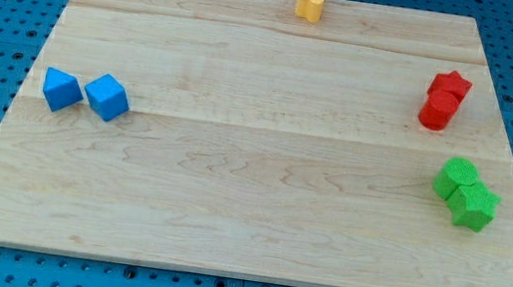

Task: Move the red star away from the red circle

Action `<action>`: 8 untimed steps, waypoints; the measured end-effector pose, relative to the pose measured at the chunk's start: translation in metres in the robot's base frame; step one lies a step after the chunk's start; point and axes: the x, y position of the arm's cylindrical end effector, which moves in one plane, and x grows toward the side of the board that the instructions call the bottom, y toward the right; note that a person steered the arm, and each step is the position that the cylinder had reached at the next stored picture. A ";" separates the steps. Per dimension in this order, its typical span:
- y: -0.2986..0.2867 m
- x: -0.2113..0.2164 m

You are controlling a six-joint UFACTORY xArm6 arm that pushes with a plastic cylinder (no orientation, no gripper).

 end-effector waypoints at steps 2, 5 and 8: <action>-0.033 -0.001; -0.099 0.003; -0.102 -0.009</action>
